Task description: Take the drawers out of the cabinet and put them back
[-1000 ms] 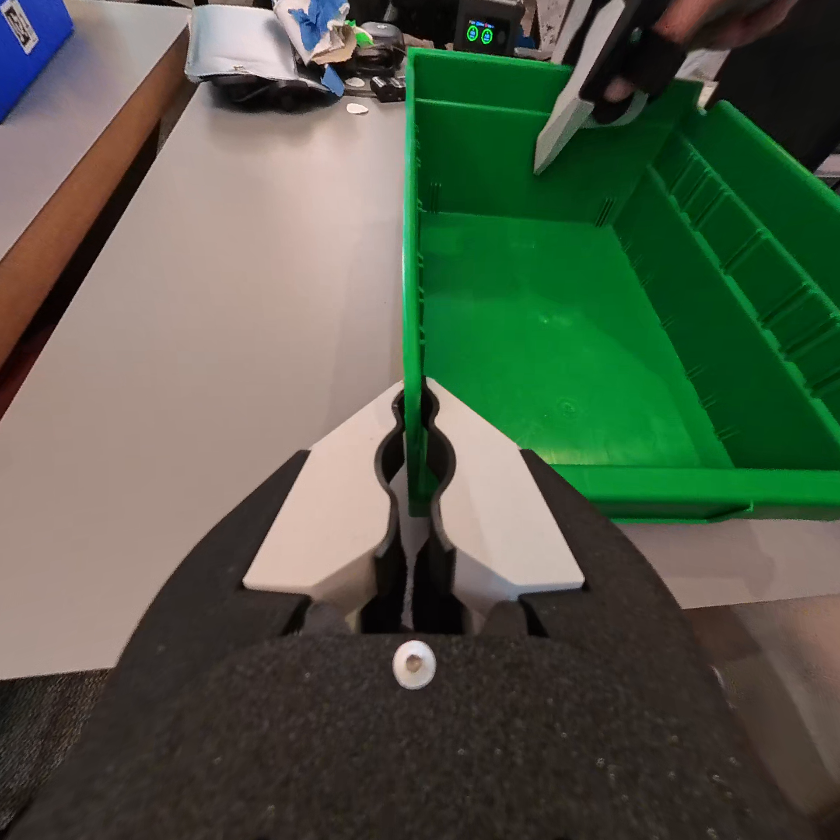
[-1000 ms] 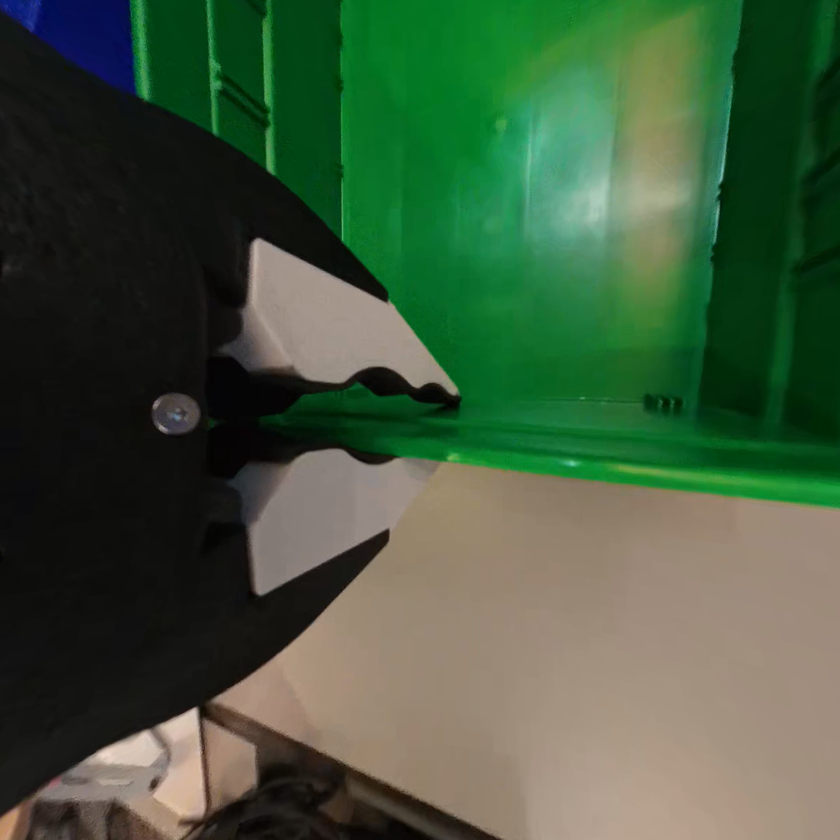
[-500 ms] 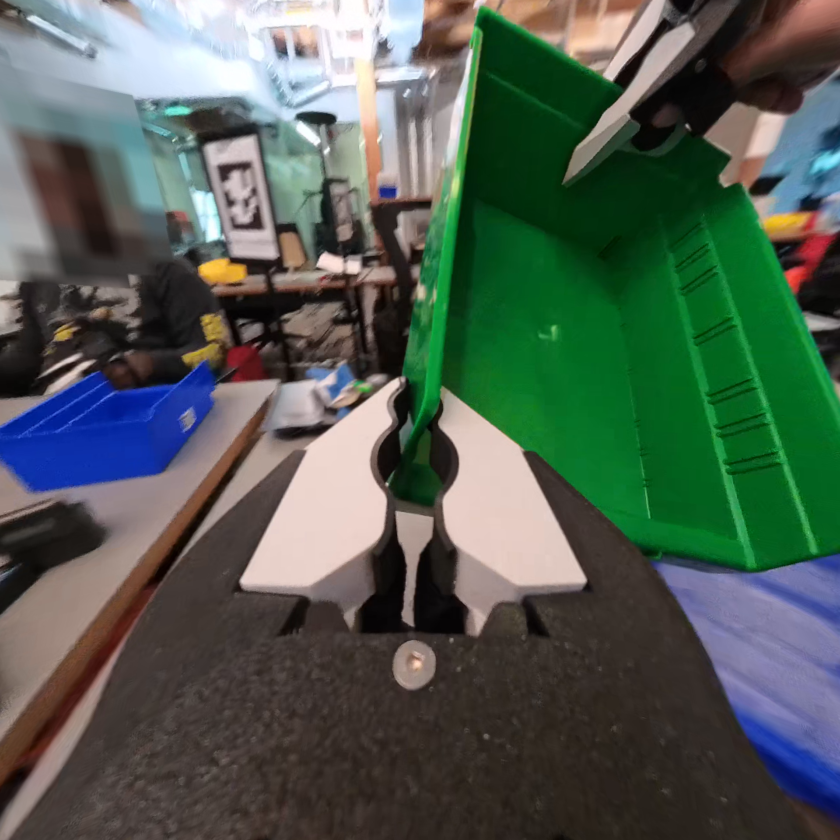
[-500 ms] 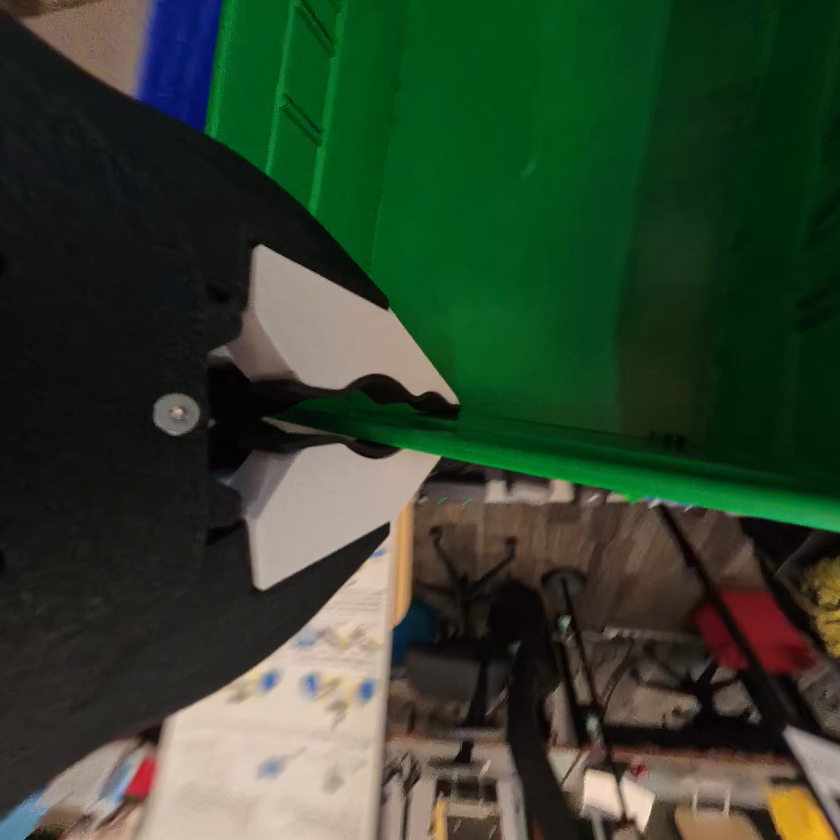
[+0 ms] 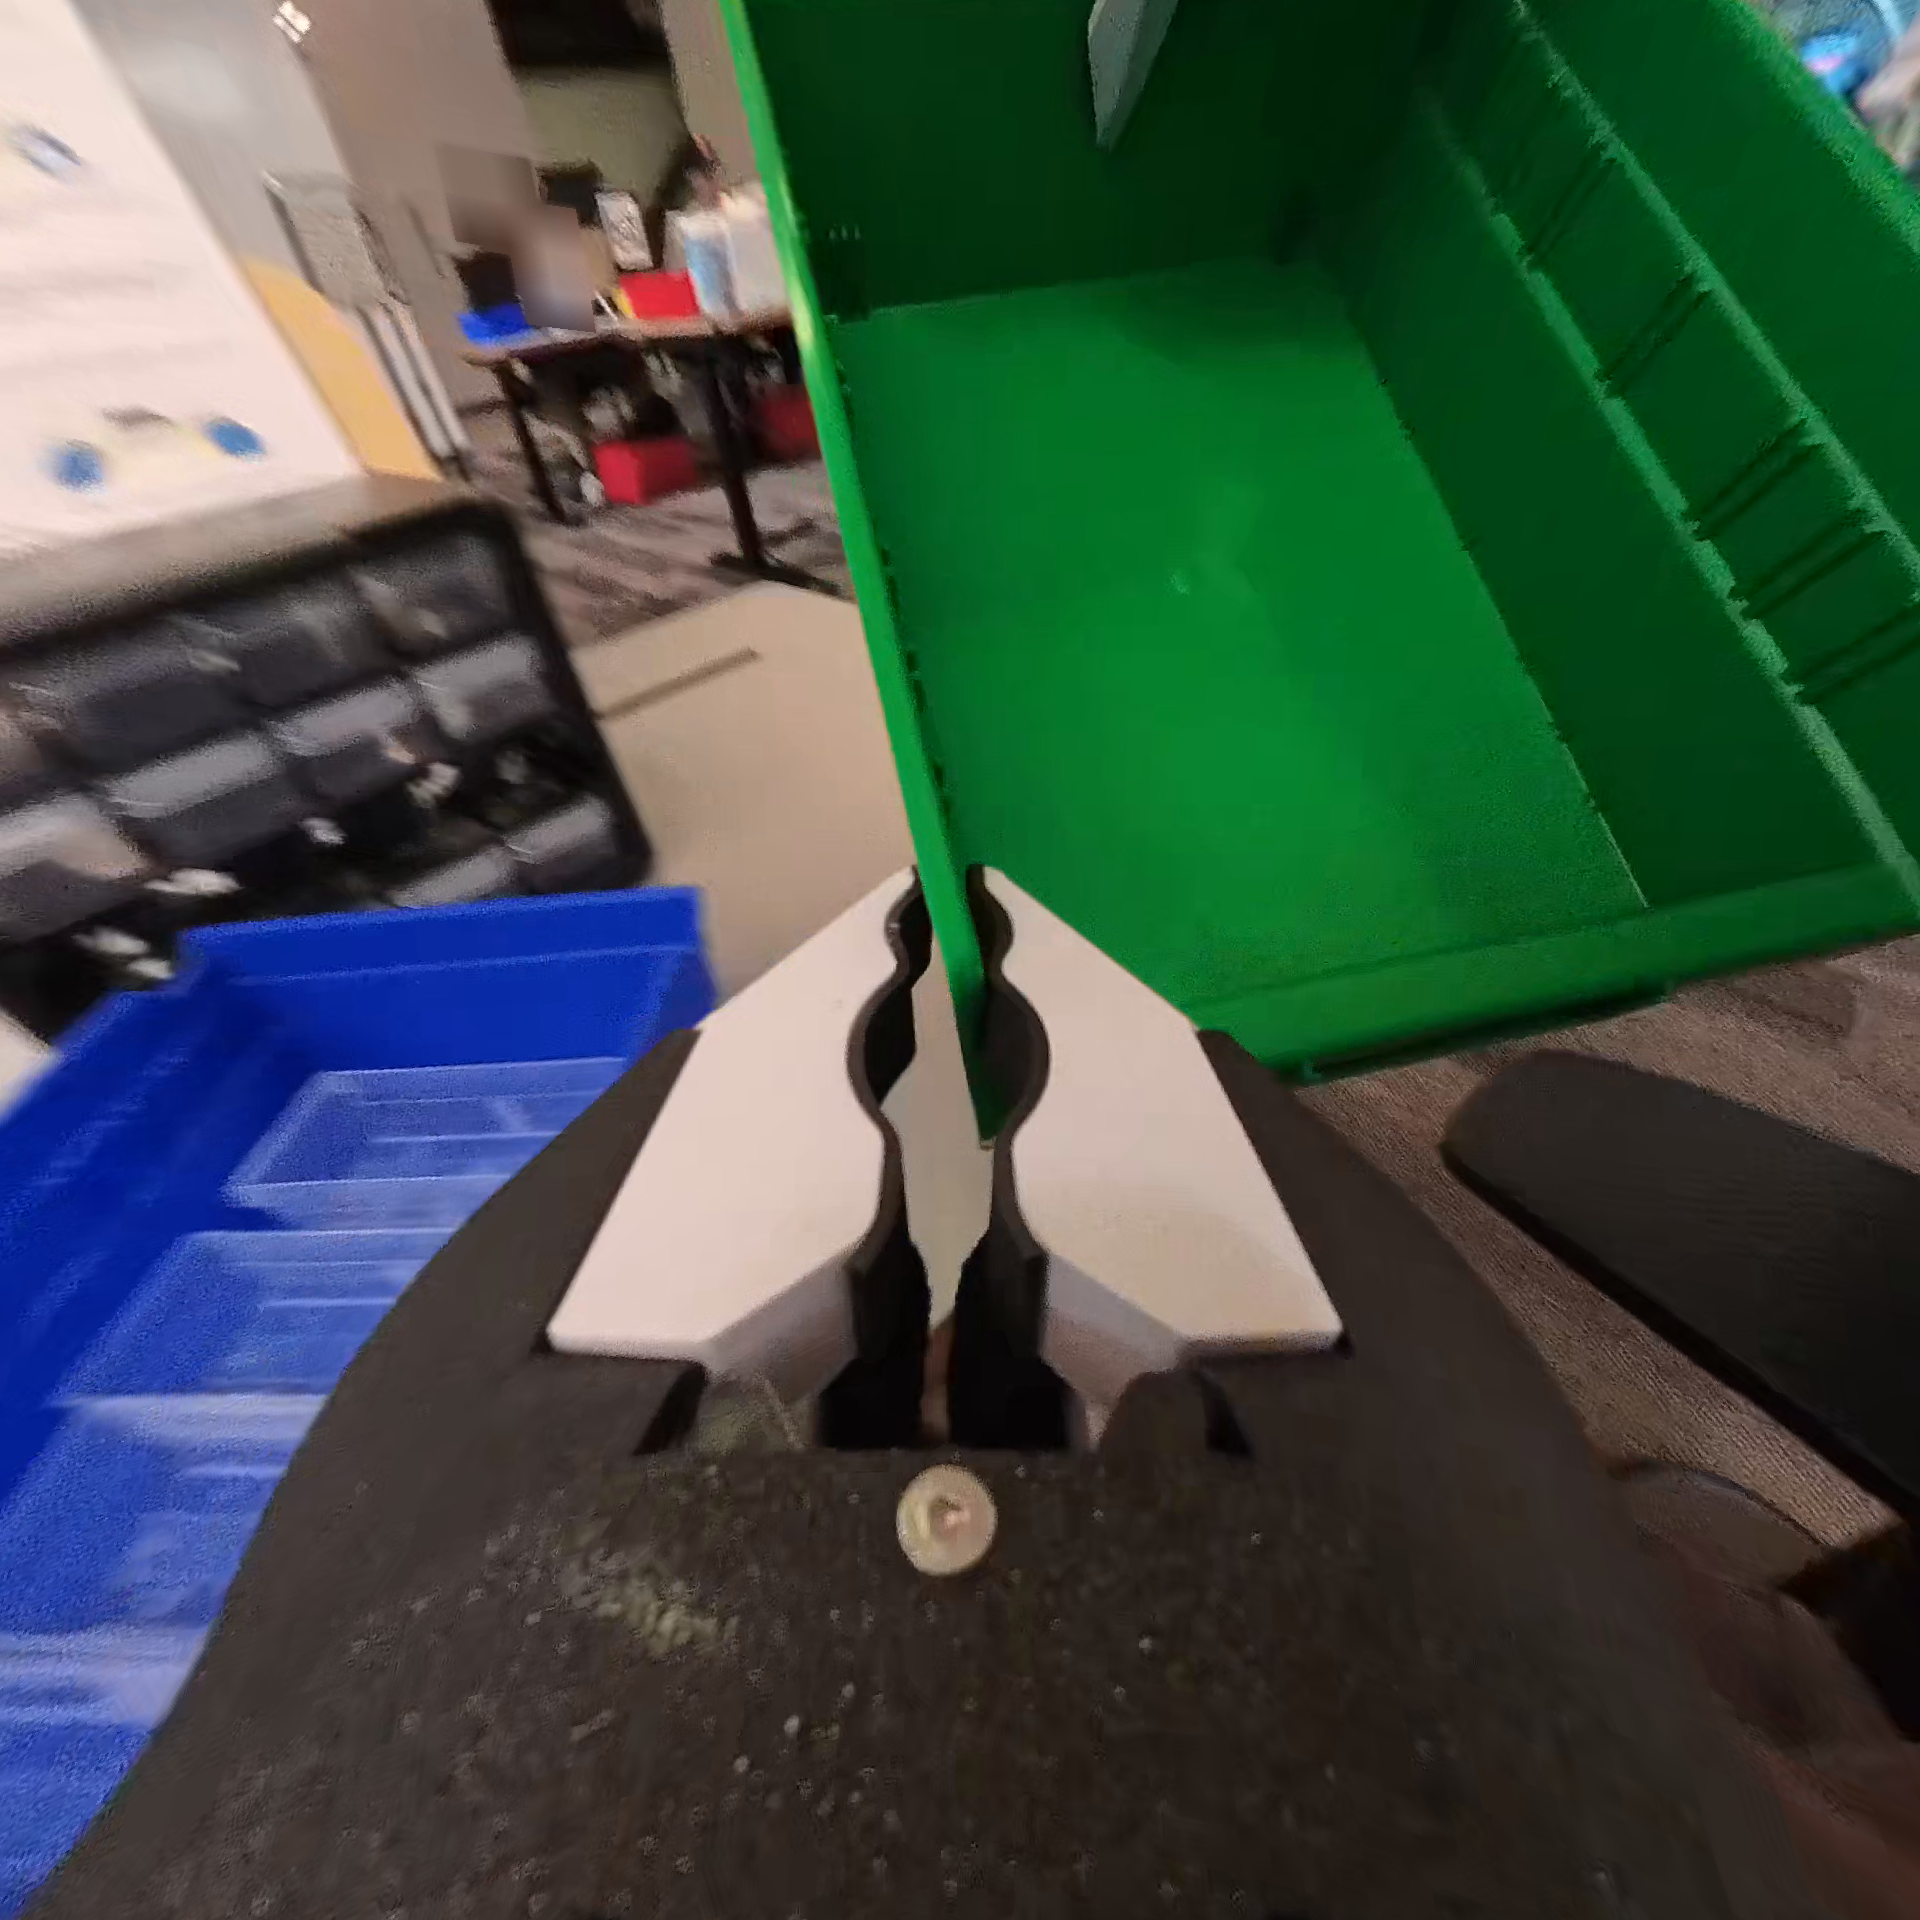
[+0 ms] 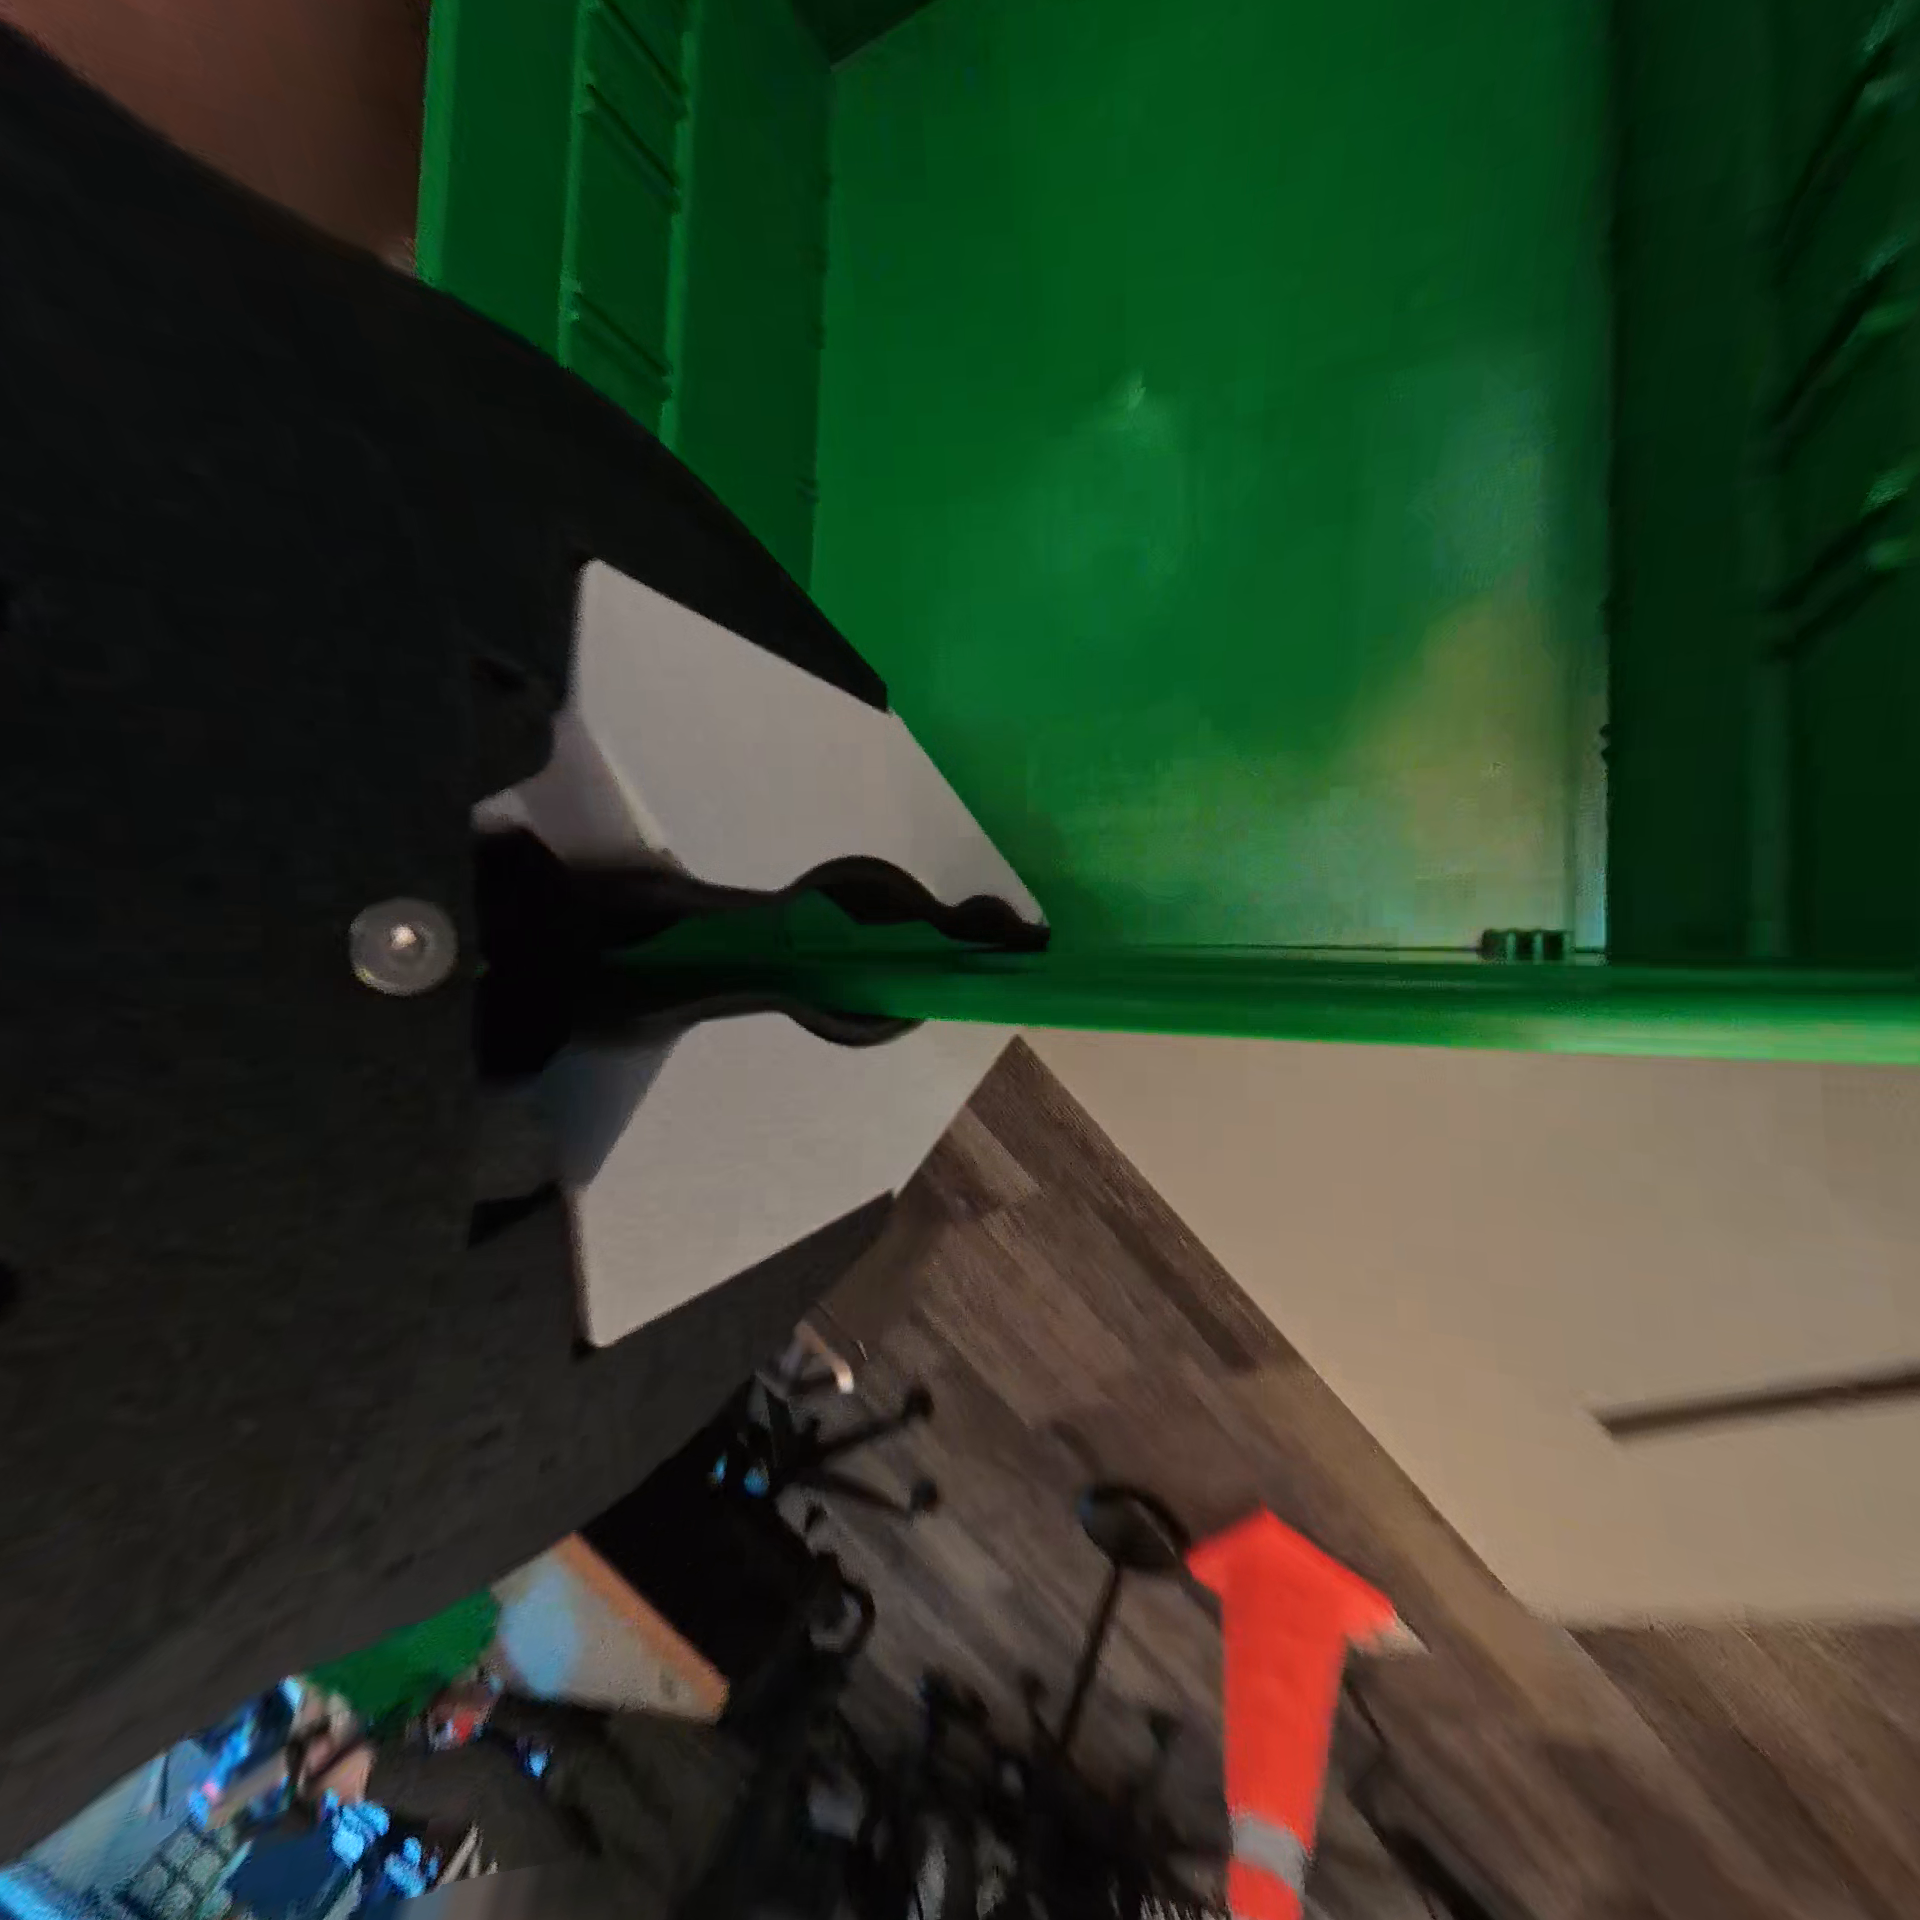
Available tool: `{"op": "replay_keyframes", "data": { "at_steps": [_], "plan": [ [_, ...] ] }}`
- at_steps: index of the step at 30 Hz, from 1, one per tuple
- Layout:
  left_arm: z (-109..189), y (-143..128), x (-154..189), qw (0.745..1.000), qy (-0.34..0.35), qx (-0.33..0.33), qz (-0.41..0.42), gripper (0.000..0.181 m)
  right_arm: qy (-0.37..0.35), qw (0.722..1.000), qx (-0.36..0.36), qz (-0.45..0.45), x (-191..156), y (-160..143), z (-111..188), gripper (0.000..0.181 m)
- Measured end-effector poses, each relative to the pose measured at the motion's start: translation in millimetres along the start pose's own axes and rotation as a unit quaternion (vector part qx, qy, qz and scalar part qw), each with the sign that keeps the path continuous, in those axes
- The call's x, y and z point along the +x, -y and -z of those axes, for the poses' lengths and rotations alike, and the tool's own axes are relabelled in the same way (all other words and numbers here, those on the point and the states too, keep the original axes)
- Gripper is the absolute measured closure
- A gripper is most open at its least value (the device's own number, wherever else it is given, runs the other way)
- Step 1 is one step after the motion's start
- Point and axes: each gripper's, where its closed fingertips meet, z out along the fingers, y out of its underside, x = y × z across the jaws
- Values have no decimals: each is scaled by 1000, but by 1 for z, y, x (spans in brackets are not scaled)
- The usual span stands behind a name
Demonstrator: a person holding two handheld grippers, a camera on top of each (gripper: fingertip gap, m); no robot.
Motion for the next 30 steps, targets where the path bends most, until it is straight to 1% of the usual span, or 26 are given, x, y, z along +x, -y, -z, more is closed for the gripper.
{"op": "replay_keyframes", "data": {
  "at_steps": [2, 4, 6, 8, 11, 15, 18, 19, 20, 21, 22, 24, 27, 30],
  "plan": [
    [-27, -25, 29, 999, -22, -37, 3, 177, 35, 999, -16, -20, 0, -34, -46, 179],
    [-51, -49, 45, 997, -29, -69, 11, 176, 72, 997, -19, -32, 2, -50, -95, 179],
    [-72, -74, 51, 994, -31, -103, 22, 174, 106, 993, -13, -39, 4, -50, -143, 179],
    [-88, -93, 51, 991, -28, -129, 31, 171, 137, 990, -3, -31, 8, -39, -183, 178],
    [-104, -107, 45, 987, -21, -154, 48, 168, 169, 986, -1, 8, 15, -15, -226, 179],
    [-123, -105, 33, 983, -23, -157, 87, 164, 223, 973, -15, 48, 29, 16, -263, 178],
    [-137, -104, 26, 976, -35, -170, 129, 162, 239, 967, -35, 80, 47, 34, -292, 179],
    [-139, -100, 24, 975, -40, -165, 142, 156, 242, 966, -41, 86, 55, 40, -302, 178],
    [-139, -97, 21, 975, -44, -163, 148, 146, 250, 963, -40, 93, 63, 47, -309, 179],
    [-138, -94, 18, 974, -43, -161, 151, 140, 260, 959, -31, 106, 70, 56, -313, 179],
    [-136, -88, 17, 976, -48, -152, 151, 136, 254, 959, -25, 125, 80, 65, -320, 179],
    [-127, -75, 20, 979, -69, -132, 137, 135, 243, 956, -21, 160, 102, 79, -332, 179],
    [-104, -48, 35, 979, -138, -90, 122, 135, 259, 950, -27, 170, 125, 96, -346, 179],
    [-80, -19, 27, 976, -174, -39, 126, 138, 252, 950, -20, 183, 147, 111, -359, 179]
  ]
}}
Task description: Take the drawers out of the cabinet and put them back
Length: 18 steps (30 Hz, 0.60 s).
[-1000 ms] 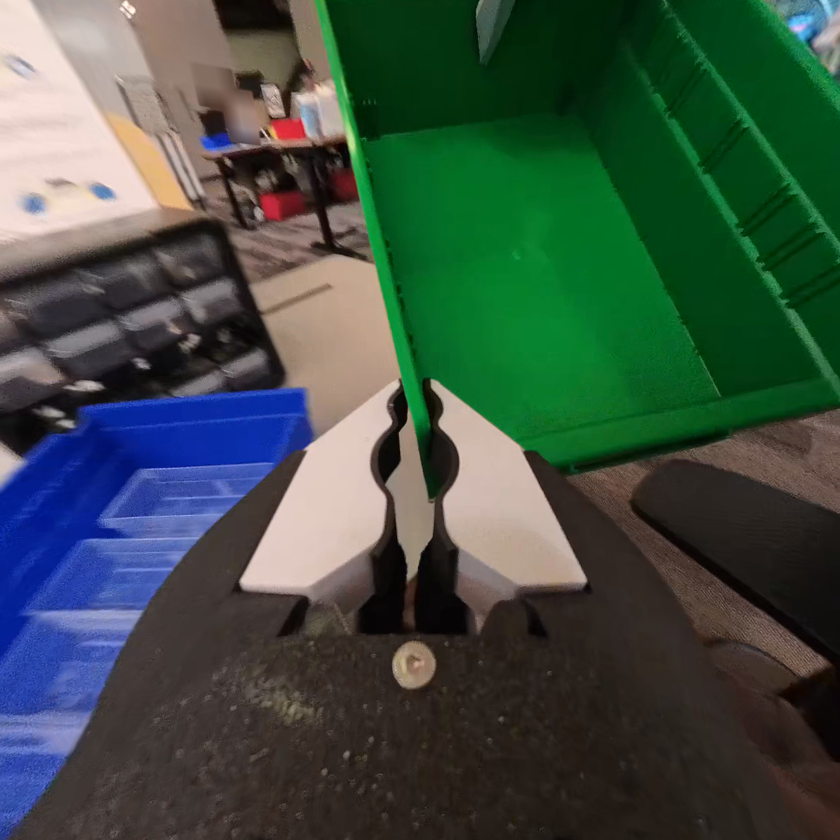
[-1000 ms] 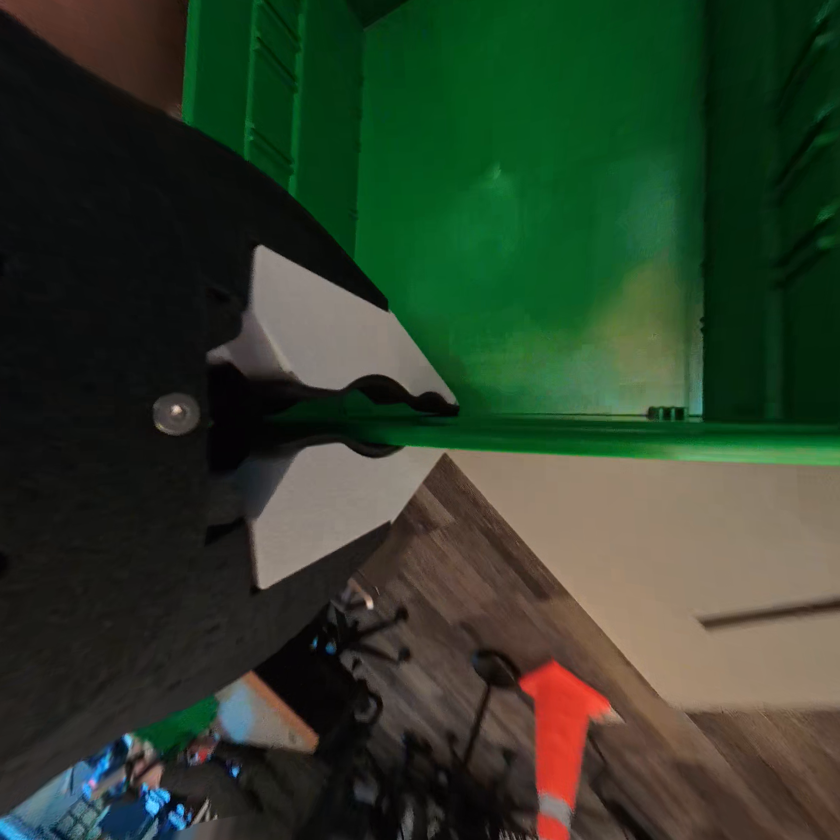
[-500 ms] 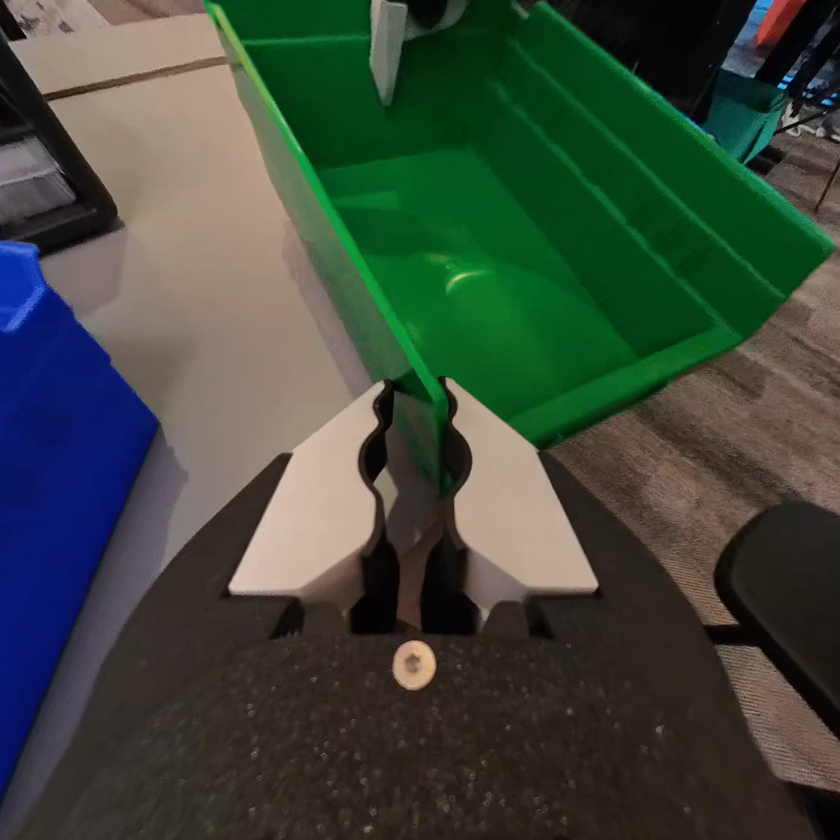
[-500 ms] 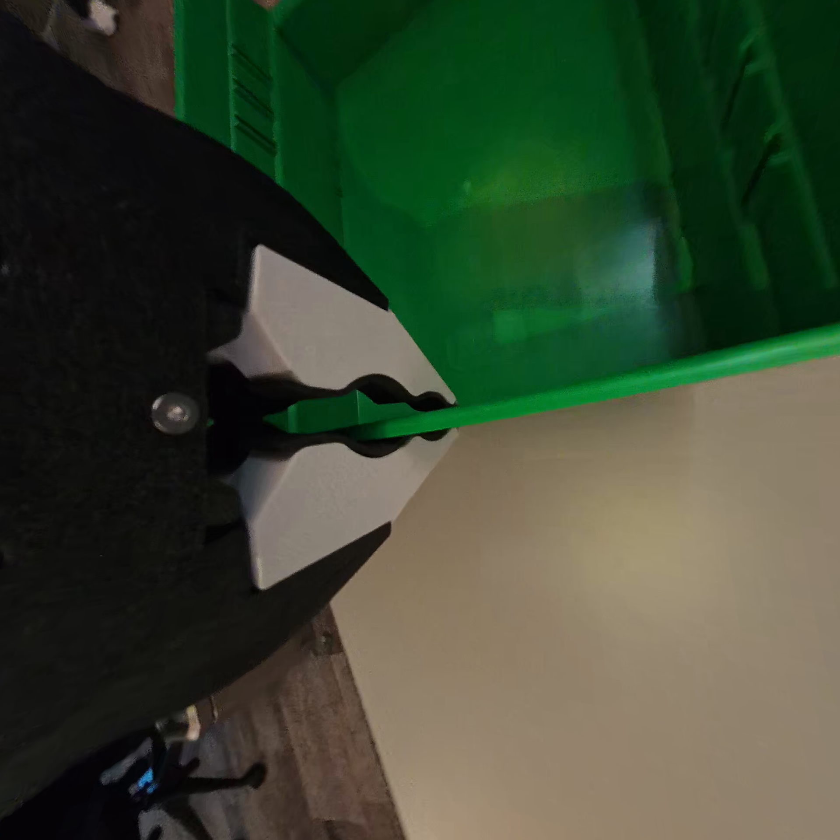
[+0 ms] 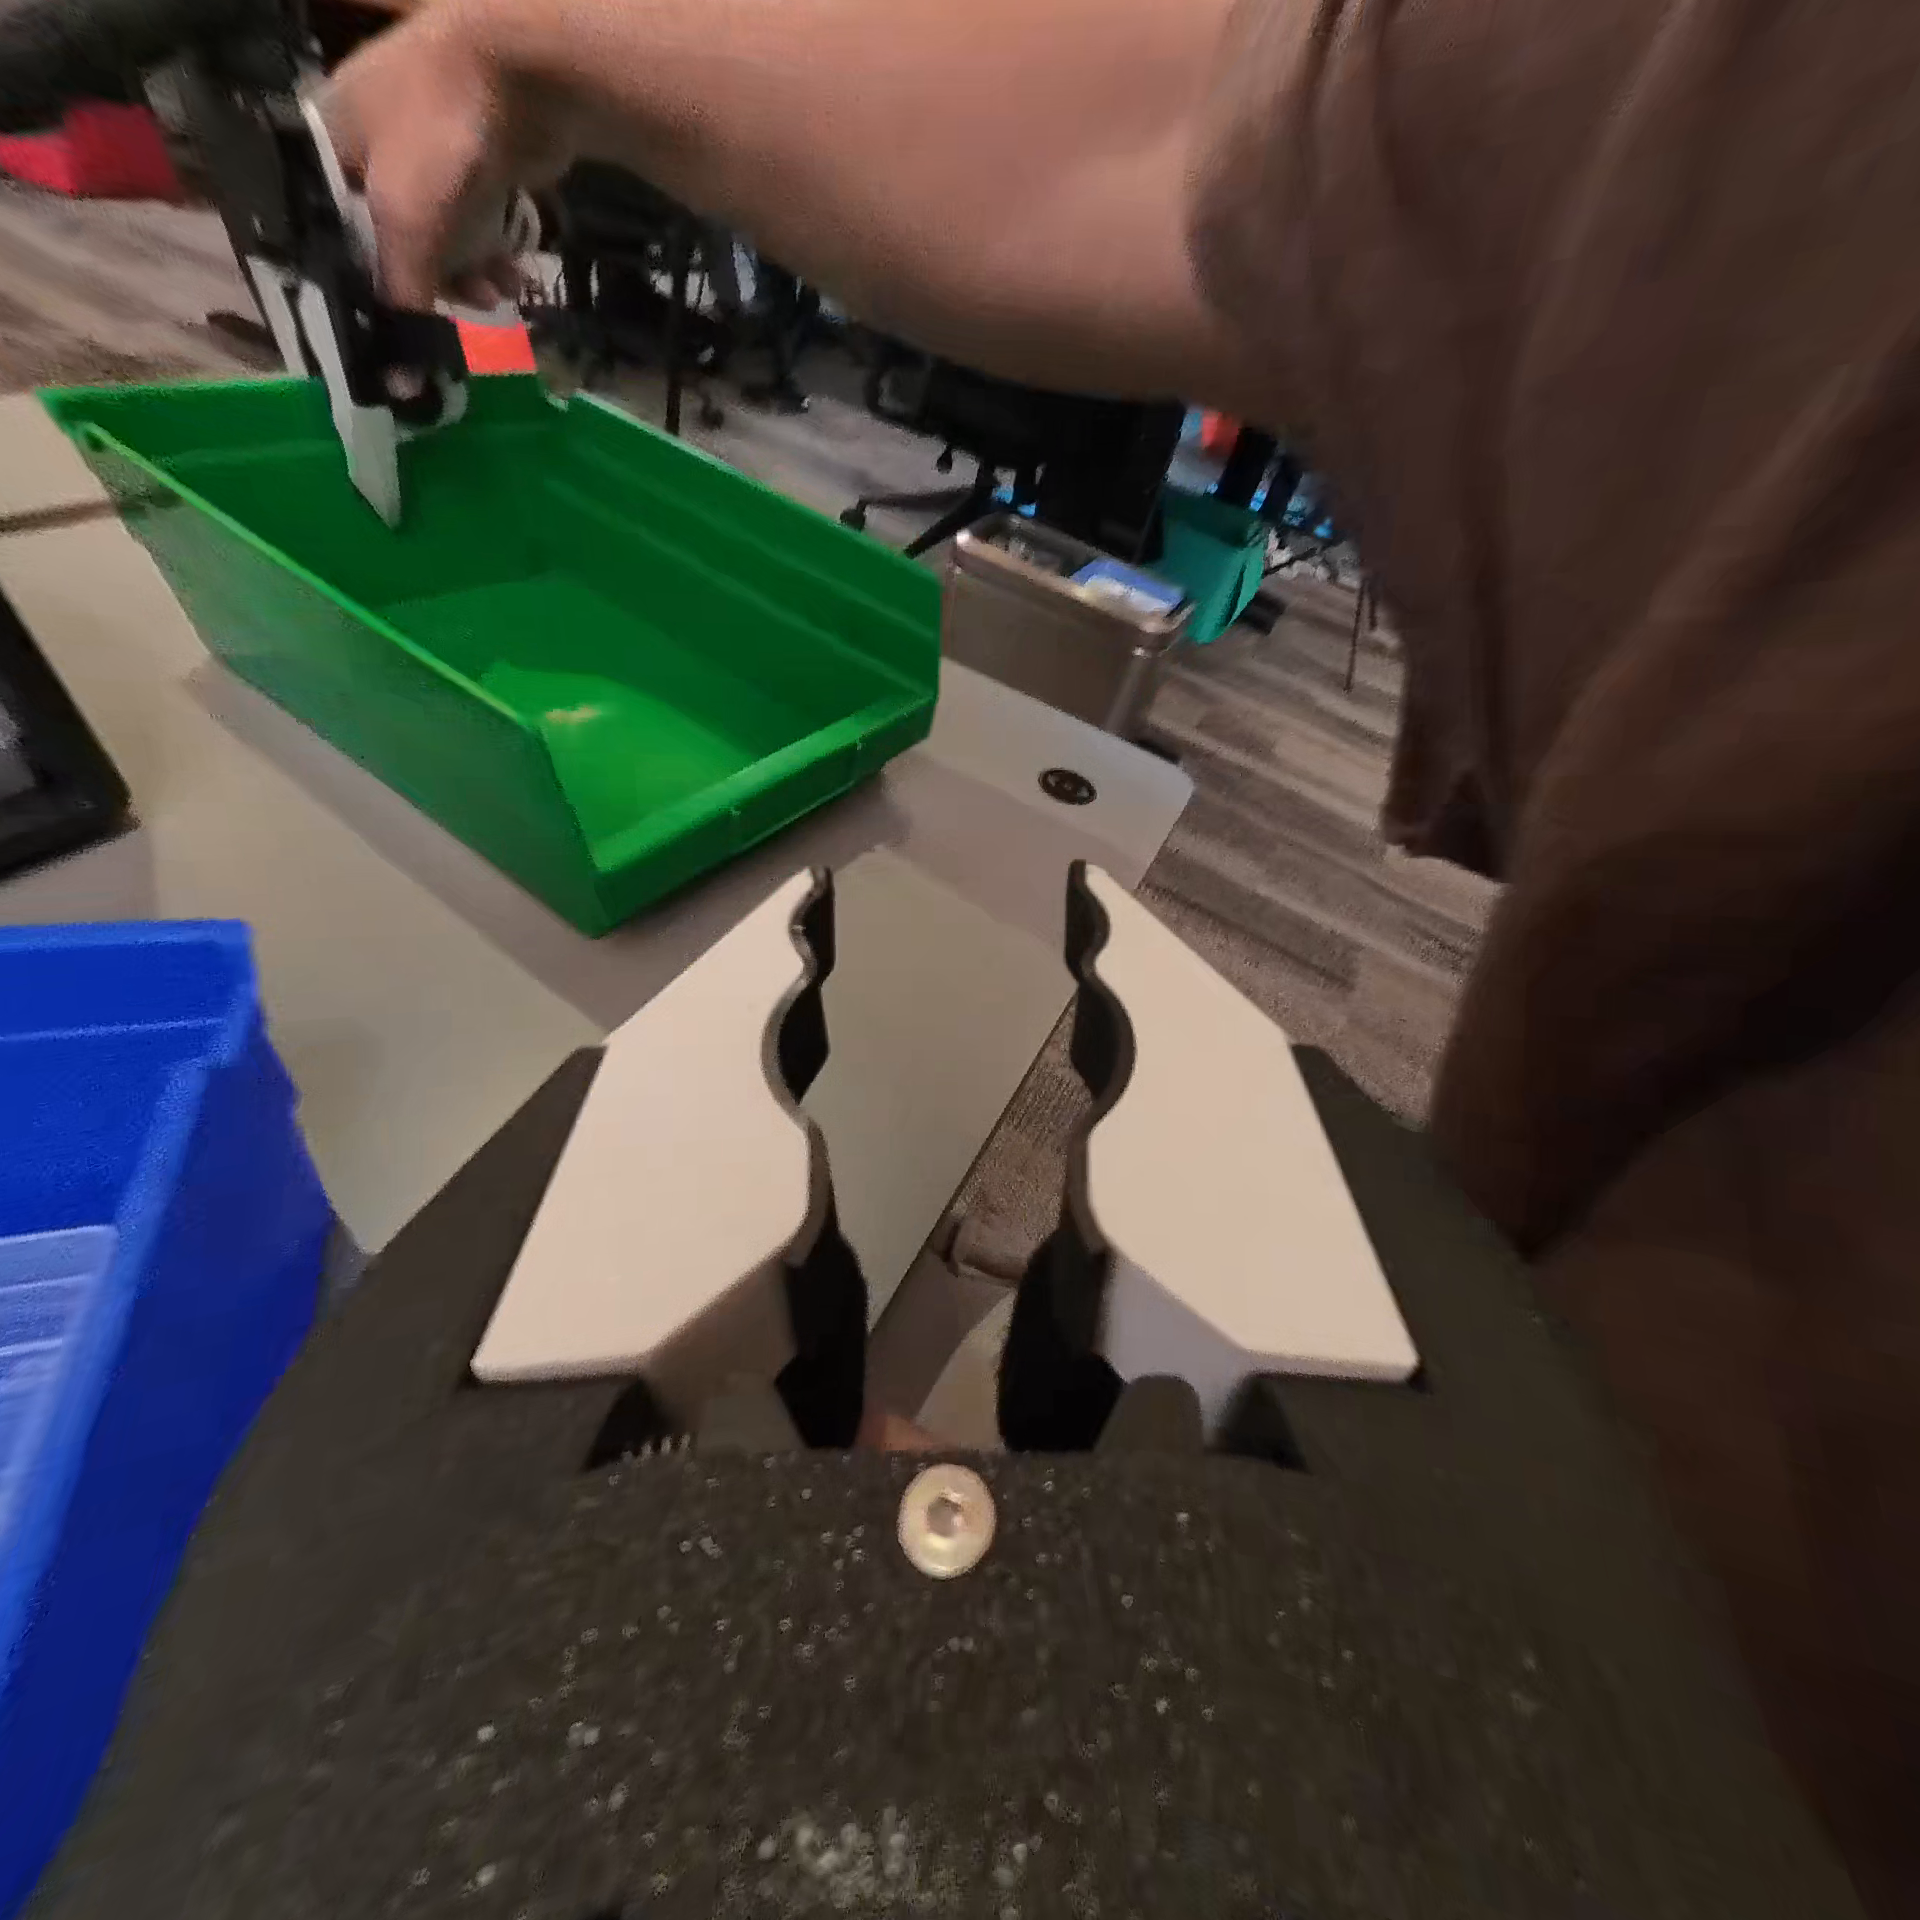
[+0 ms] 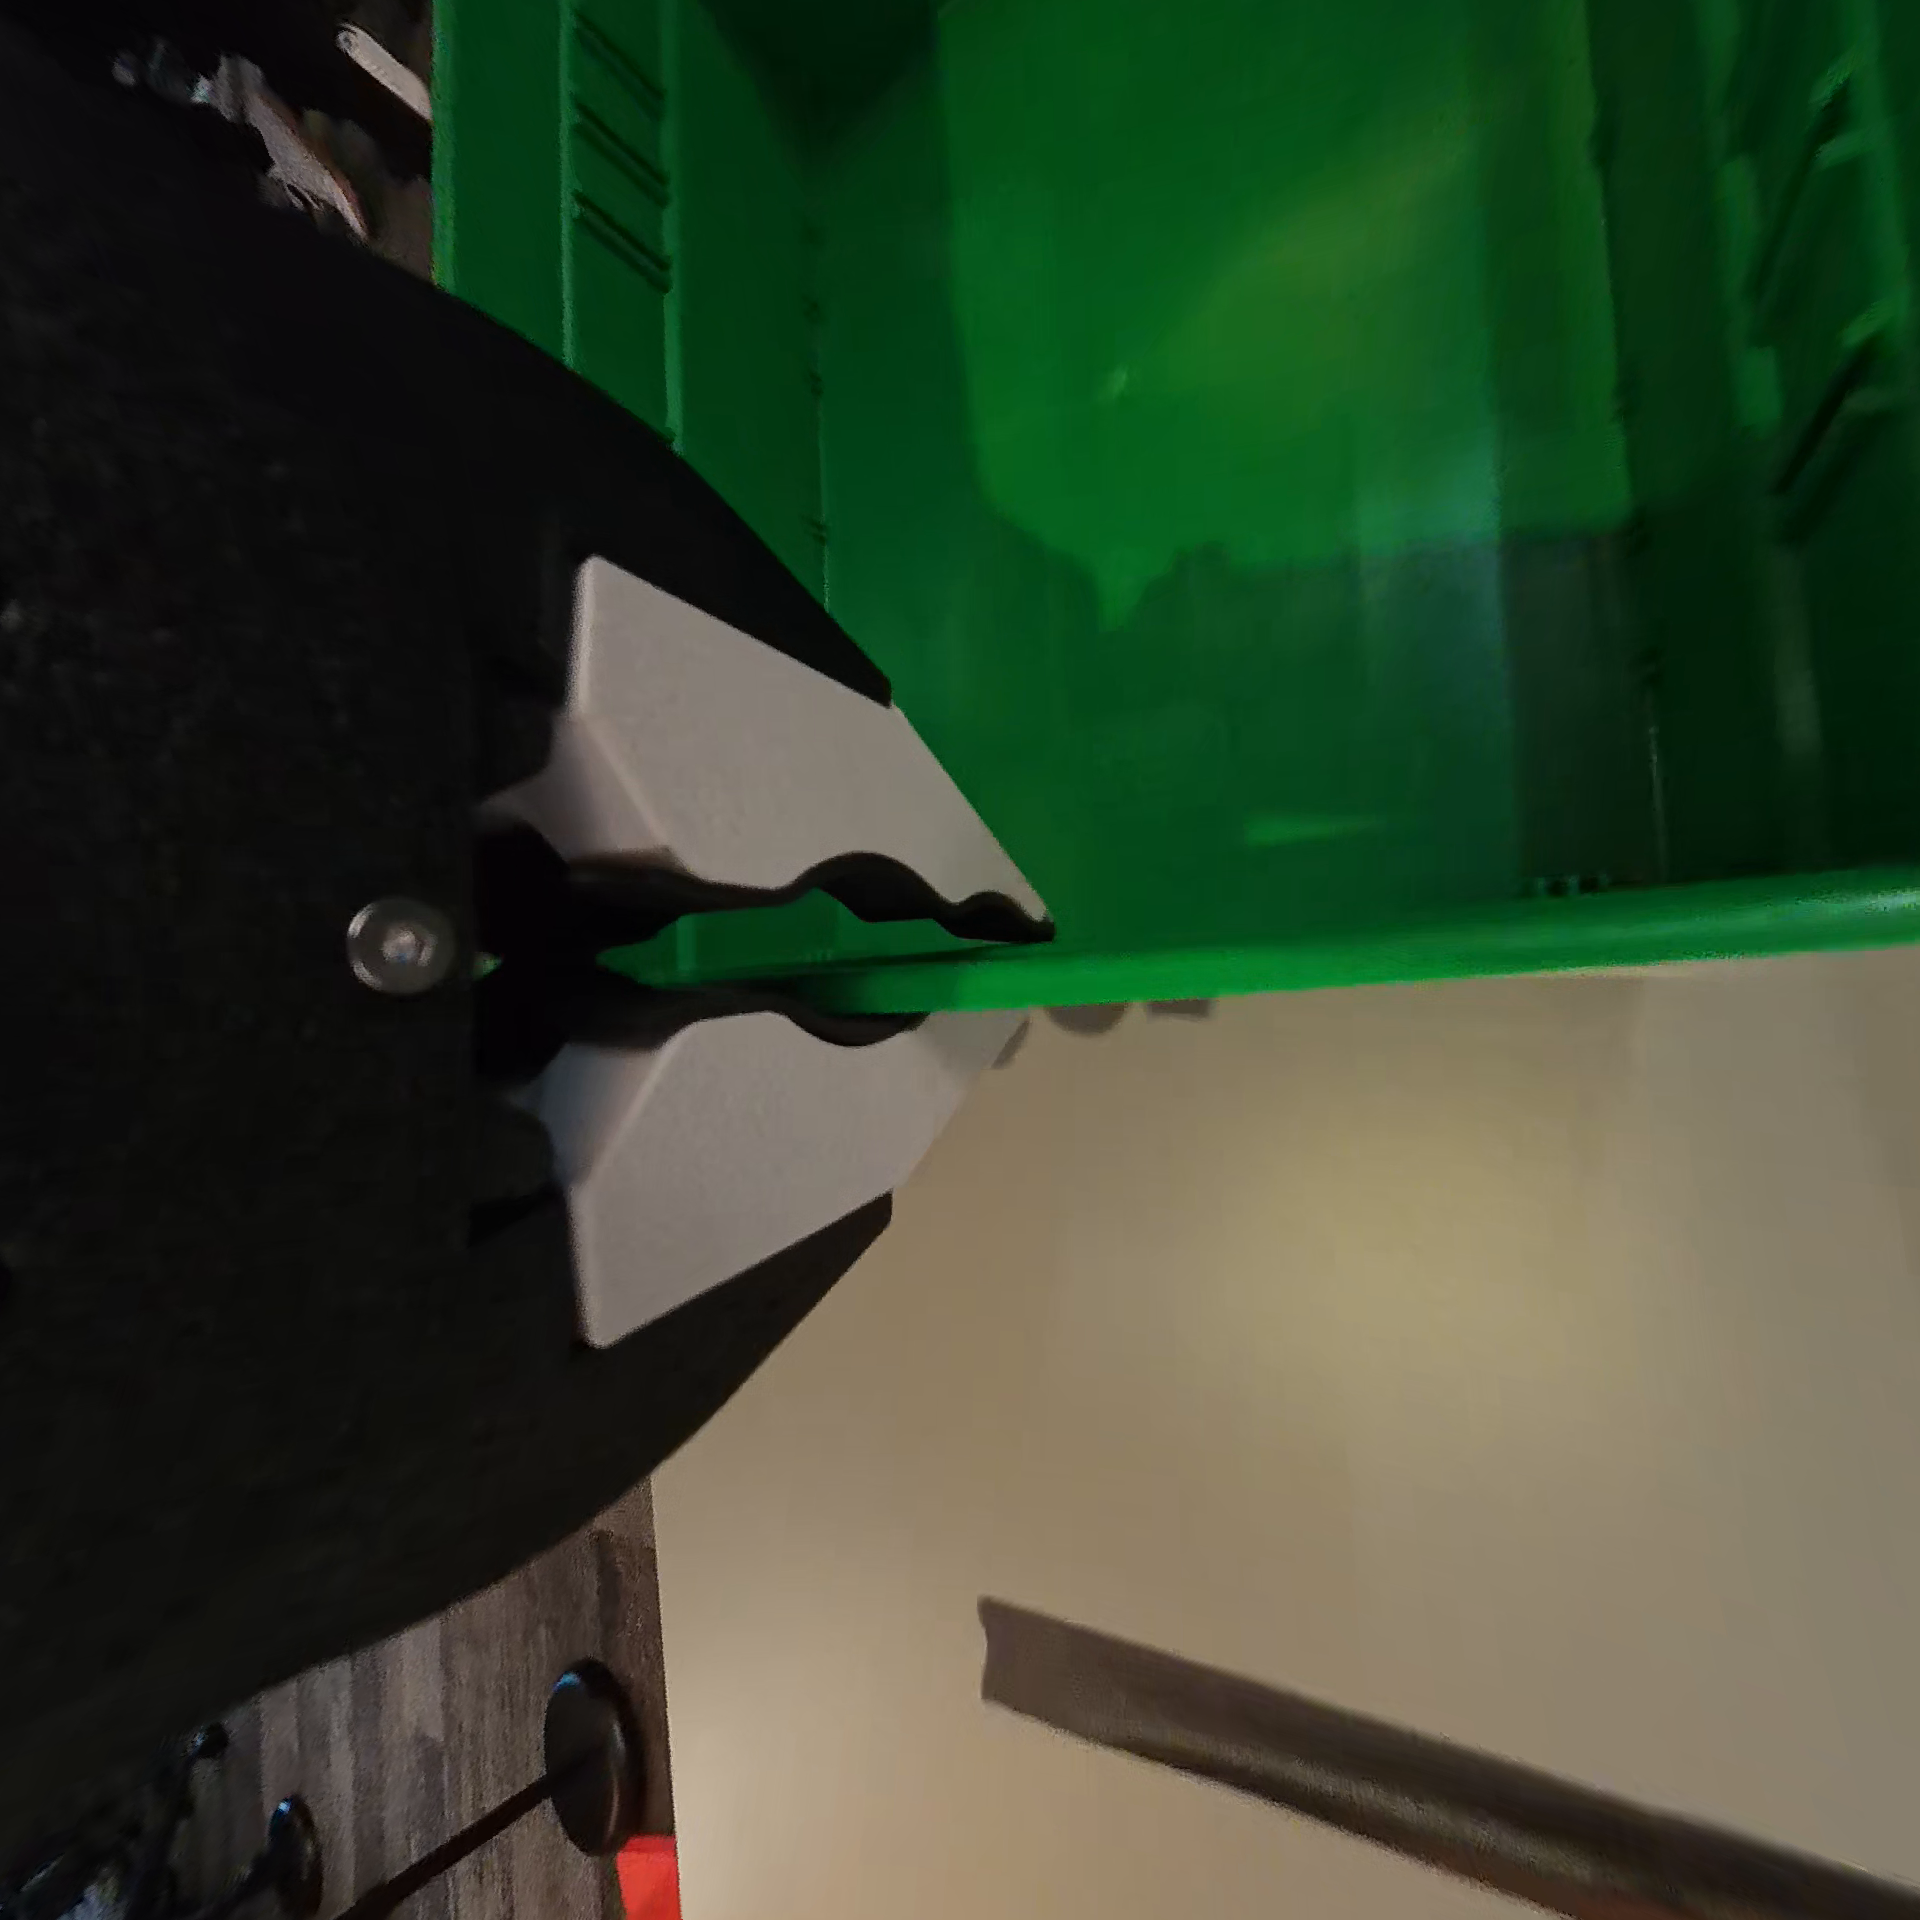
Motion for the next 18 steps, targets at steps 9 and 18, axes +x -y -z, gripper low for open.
{"op": "replay_keyframes", "data": {
  "at_steps": [9, 18],
  "plan": [
    [86, 67, -78, 994, 66, 80, 23, 140, -61, 996, -28, 66, 30, 9, -16, 160],
    [205, 74, -182, 956, 275, 93, -46, 142, -146, 989, -18, 27, 31, 18, 11, 127]
  ]
}}
